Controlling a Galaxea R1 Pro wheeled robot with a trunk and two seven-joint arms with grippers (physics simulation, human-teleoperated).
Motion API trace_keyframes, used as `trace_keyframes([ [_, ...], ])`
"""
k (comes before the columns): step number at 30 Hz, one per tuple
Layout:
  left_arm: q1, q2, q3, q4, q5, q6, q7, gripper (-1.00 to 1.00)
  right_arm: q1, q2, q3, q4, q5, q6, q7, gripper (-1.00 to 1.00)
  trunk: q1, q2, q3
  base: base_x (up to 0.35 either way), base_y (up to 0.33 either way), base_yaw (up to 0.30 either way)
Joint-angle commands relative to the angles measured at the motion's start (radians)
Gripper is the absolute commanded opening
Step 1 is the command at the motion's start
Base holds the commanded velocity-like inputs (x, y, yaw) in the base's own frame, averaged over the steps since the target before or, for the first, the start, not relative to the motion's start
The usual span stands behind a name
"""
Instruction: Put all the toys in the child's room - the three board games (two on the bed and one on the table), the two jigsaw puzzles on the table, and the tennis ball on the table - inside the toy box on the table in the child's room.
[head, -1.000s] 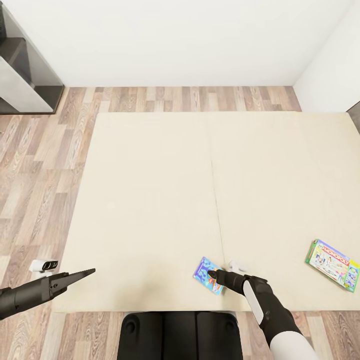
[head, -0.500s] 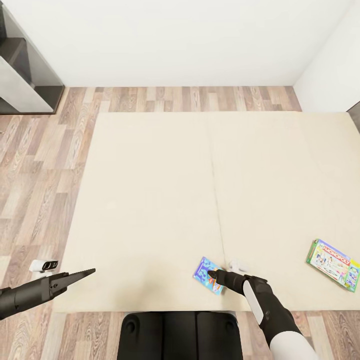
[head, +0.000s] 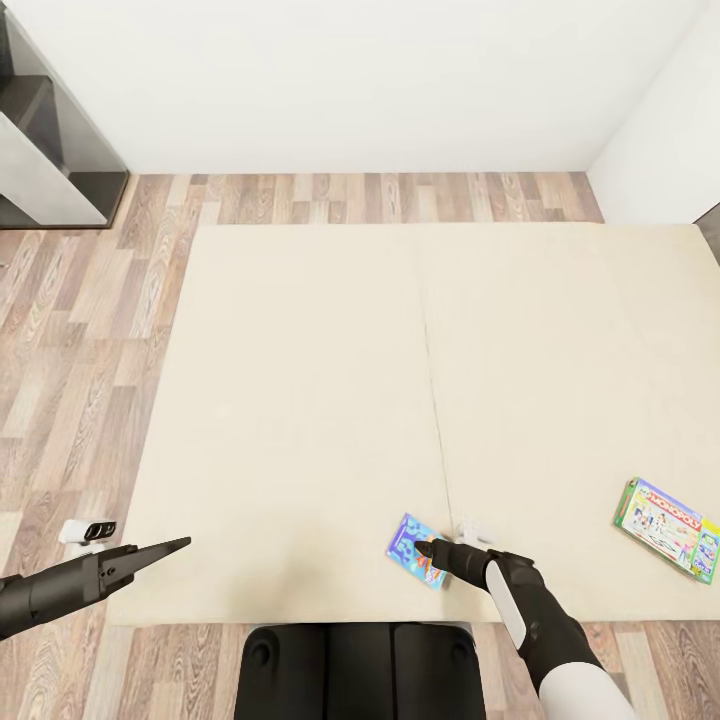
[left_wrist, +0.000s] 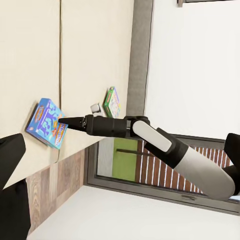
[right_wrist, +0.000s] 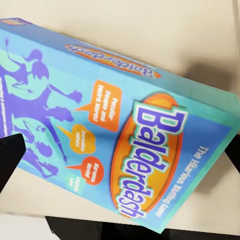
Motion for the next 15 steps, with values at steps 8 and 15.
trace_keyframes([
  [8, 0.0, 0.0, 0.0, 0.0, -0.001, 0.01, -0.004, 1.0, 0.0, 0.002, -0.005, -0.002, -0.001, 0.007, 0.004, 1.0, 0.001, -0.002, -0.001, 0.0, 0.0, 0.0],
  [15, 0.0, 0.001, 0.0, 0.0, -0.001, 0.01, -0.004, 1.0, 0.0, 0.002, -0.005, -0.002, -0.001, 0.007, 0.004, 1.0, 0.001, -0.002, -0.001, 0.0, 0.0, 0.0],
])
